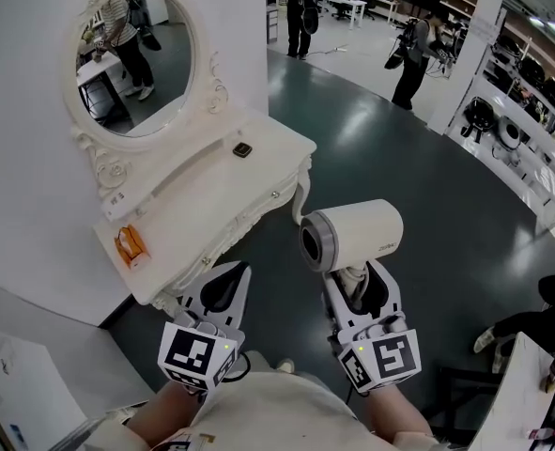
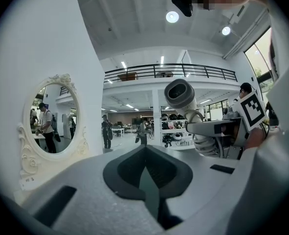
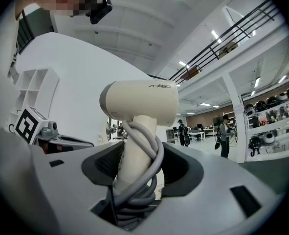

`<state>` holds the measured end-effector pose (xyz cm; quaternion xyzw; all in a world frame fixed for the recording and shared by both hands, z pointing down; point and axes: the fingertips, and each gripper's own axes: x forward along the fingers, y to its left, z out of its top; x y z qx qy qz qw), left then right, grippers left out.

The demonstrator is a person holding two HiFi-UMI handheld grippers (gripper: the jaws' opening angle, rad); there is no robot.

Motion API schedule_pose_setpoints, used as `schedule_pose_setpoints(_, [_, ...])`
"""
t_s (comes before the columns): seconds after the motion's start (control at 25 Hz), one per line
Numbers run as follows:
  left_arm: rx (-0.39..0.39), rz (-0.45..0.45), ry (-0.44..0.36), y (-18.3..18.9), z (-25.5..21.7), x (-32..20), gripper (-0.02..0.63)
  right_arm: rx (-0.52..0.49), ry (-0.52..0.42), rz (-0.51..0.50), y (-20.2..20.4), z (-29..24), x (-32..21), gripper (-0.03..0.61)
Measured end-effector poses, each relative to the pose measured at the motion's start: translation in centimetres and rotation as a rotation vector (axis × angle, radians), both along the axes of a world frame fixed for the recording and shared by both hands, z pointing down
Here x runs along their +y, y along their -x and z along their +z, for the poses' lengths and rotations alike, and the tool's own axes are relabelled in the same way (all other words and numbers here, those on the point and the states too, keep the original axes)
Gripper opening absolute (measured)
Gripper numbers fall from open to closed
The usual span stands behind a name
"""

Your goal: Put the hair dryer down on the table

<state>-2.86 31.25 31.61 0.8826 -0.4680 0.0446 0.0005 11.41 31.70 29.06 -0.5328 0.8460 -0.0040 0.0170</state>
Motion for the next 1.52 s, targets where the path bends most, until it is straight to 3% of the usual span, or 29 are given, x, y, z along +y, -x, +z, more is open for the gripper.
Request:
schedule_pose_setpoints(0.2, [-0.041,0.000,-0.018,-1.2,0.3,0.8,0.014,-0.006,-0.004,-0.013,-0.6,0.2,0.3,0.230])
schedule_pose_setpoints(0.64, [-0.010,-0.008,-0.013,-1.6,1.8,-1.7,0.014,0.004,-0.003,-0.045,-1.1,1.5,-2.2,0.230])
schedule_pose_setpoints(1.0, [0.019,0.007,-0.017,-1.5,3.2,-8.4,0.014,0.026,0.013,-0.048,-0.7,3.3,-8.9,0.230])
schedule_pose_setpoints(1.52, [0.034,0.072,0.025,-1.7,3.9,-22.3,0.014,0.038,0.062,-0.005,0.1,4.3,-21.9,0.230])
